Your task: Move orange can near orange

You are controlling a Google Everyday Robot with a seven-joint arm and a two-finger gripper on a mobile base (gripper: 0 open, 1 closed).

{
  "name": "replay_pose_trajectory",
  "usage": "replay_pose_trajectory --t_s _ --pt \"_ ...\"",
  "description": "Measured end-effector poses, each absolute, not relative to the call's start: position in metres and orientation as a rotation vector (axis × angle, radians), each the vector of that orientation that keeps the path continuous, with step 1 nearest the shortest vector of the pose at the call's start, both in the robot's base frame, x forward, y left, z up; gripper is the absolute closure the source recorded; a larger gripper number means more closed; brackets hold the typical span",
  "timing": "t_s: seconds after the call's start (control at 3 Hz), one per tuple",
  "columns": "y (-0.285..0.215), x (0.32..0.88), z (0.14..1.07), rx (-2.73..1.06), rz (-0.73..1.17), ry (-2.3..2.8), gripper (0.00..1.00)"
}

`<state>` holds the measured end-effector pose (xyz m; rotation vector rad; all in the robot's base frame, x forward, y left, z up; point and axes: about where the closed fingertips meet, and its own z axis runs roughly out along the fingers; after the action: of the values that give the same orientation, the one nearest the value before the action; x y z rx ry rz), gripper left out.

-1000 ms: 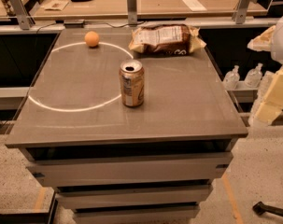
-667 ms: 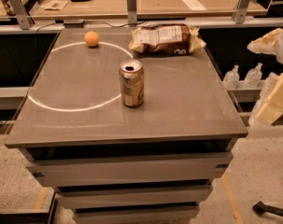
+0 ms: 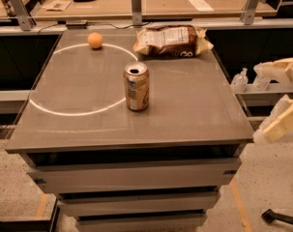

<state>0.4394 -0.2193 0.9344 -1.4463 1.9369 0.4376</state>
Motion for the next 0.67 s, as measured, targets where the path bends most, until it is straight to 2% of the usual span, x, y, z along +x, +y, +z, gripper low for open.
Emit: replay_pose_trajectory --t_s 0.67 --pt "-0.192 0.449 0.912 -1.104 0.933 1.76 0.0"
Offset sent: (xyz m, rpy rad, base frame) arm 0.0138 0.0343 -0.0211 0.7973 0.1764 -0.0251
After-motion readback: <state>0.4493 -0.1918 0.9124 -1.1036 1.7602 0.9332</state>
